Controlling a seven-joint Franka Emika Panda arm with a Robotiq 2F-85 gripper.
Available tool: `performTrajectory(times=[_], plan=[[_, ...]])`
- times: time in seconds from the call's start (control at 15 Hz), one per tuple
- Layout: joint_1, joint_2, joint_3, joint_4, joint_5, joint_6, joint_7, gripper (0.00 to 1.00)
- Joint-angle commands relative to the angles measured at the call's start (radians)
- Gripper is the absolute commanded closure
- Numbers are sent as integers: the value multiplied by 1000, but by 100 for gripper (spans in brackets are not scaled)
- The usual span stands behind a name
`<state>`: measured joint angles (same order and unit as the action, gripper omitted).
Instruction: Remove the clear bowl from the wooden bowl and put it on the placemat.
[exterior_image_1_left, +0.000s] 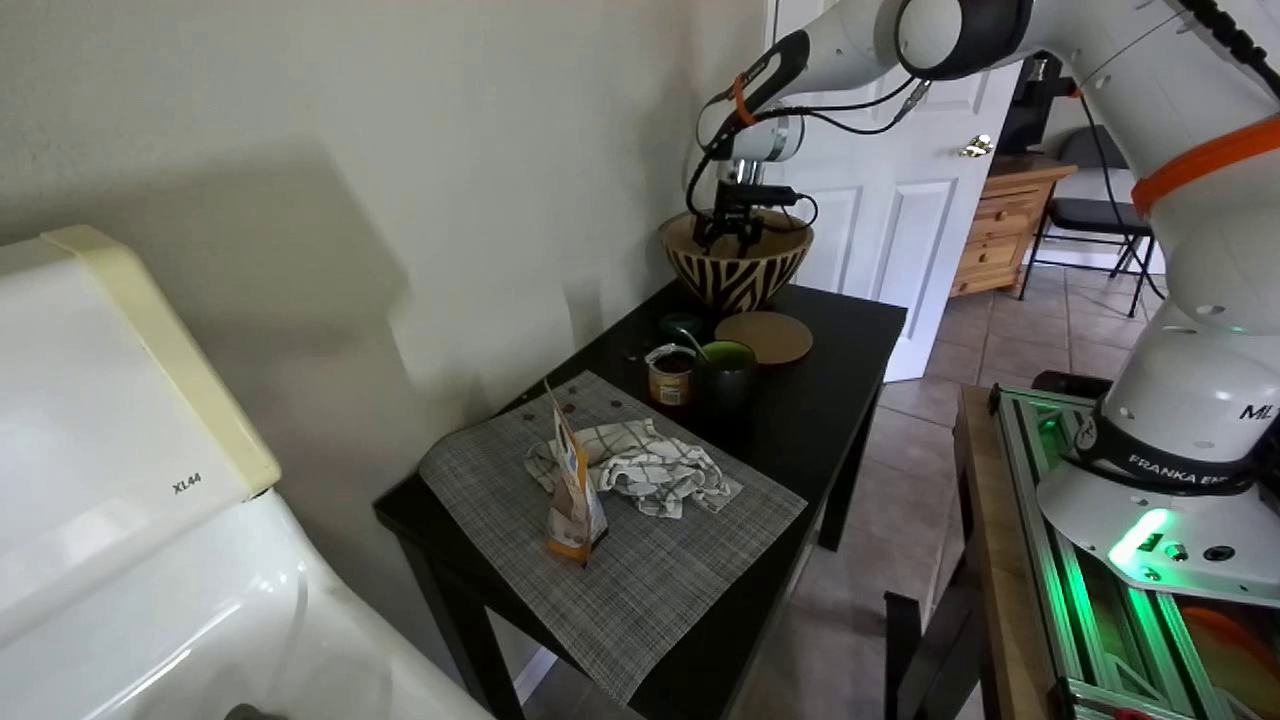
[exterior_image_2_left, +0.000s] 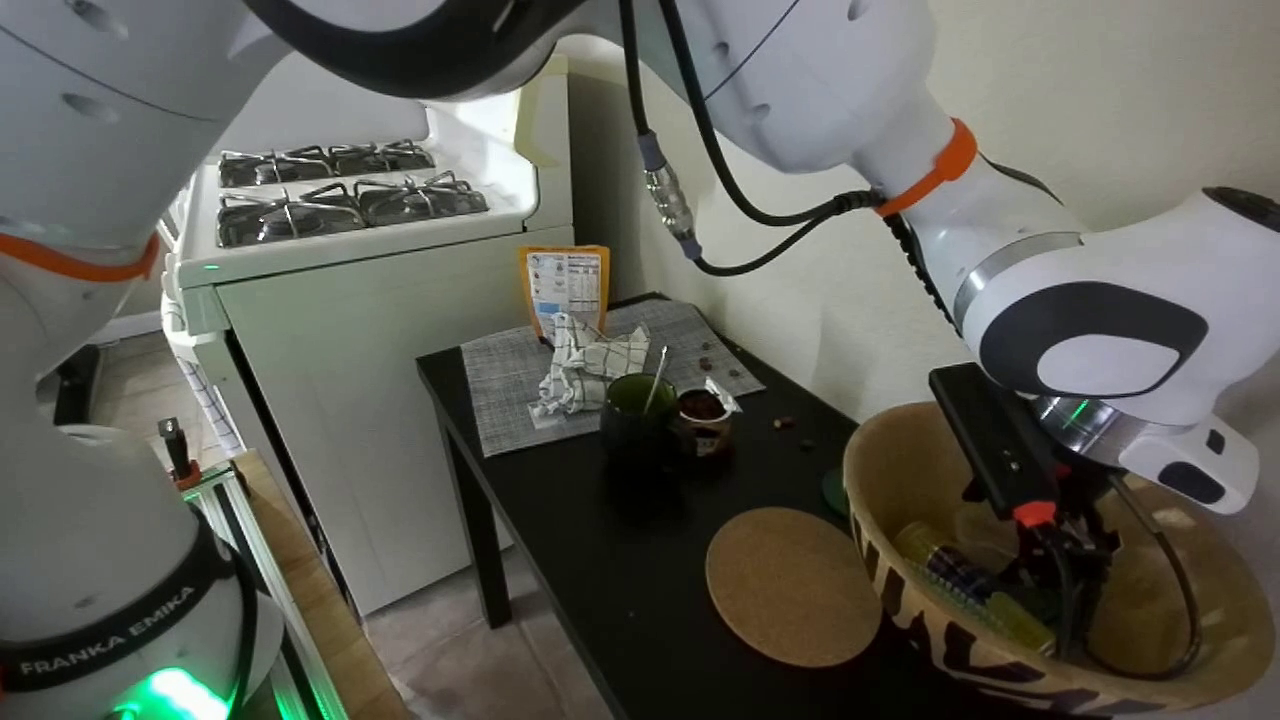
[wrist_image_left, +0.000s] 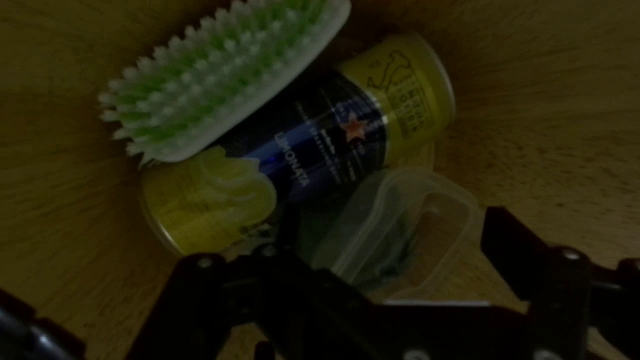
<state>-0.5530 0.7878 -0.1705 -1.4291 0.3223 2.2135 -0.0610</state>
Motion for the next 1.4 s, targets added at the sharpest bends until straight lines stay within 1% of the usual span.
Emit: performTrajectory(times=[0.0, 0.07, 0.13, 0.2, 0.27, 0.4, 0.47, 0.53, 0.6, 0.73, 0.87, 1.0, 1.2, 1.33], plan=[[18, -21, -25, -29, -18, 24, 55, 10], [24, -20, -34, -29, -25, 29, 69, 19], [31, -15, -46, -24, -34, 35, 87, 31], [38, -9, -58, -22, -43, 45, 106, 37], [45, 0, -69, -15, -52, 49, 124, 47], [54, 23, -84, -2, -75, 66, 155, 62], [58, 42, -92, 11, -86, 73, 171, 70], [60, 59, -96, 20, -95, 82, 182, 77], [62, 78, -99, 33, -103, 86, 195, 86], [61, 94, -98, 40, -112, 100, 208, 100], [61, 89, -92, 33, -112, 110, 204, 100], [58, 34, -76, -10, -99, 124, 176, 100], [68, -100, -59, -130, -78, 176, 107, 100], [63, -195, -38, -204, -67, 160, 50, 100]])
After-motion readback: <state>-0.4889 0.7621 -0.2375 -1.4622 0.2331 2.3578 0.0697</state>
